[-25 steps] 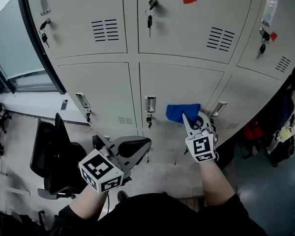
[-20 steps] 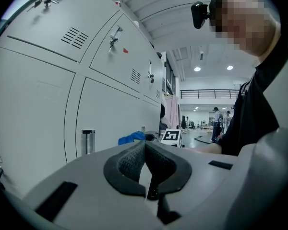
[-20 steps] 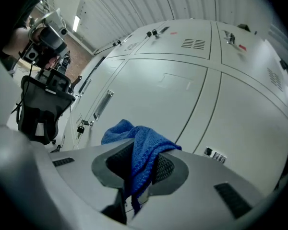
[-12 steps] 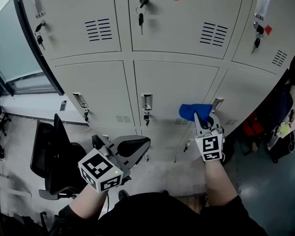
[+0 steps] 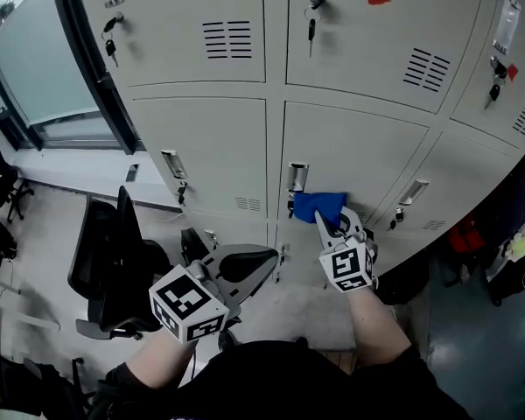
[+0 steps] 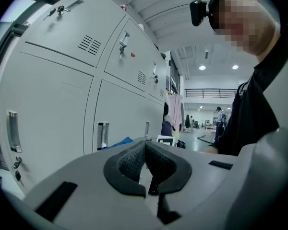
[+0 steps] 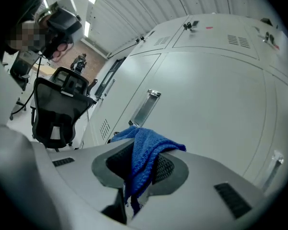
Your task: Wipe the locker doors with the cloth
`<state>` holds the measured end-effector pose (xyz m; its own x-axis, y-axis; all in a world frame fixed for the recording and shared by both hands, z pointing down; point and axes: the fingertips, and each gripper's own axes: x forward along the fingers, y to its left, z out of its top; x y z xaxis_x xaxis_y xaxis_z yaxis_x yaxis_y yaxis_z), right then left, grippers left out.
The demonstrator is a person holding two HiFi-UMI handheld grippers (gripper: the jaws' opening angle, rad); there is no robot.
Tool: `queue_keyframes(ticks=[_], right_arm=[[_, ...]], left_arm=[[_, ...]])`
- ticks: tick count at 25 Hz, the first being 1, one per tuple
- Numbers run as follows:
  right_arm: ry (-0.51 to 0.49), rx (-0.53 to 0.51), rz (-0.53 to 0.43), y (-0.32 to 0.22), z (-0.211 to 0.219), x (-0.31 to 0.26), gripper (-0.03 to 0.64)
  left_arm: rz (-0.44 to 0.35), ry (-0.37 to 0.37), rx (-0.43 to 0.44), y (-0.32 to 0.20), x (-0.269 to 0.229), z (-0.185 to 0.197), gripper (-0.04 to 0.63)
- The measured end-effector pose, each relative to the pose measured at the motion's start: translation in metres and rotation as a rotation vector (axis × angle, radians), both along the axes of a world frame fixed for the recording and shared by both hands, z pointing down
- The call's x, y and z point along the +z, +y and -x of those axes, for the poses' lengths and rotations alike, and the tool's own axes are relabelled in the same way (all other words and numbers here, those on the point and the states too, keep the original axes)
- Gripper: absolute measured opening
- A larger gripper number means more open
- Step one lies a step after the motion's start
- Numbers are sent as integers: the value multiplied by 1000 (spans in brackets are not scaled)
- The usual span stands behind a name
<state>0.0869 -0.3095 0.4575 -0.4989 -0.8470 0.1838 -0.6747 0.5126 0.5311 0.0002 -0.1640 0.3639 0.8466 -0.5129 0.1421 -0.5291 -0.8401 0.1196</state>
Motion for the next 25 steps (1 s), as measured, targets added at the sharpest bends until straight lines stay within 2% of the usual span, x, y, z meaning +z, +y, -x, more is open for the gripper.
queue_keyframes(ticks=[4, 9, 19, 25], right_arm=[[11, 30, 14, -11, -3, 8, 64], [25, 71, 7, -17, -26, 9, 64], [6, 226, 35, -13, -119, 17, 64], [-34, 296, 58, -10, -155, 24, 64]], left_arm=[[10, 1, -14, 3, 5, 7, 8], [12, 15, -2, 2, 7, 3, 8], [26, 33, 60, -3, 13, -28, 8], [33, 29, 84, -6, 17, -43, 8]])
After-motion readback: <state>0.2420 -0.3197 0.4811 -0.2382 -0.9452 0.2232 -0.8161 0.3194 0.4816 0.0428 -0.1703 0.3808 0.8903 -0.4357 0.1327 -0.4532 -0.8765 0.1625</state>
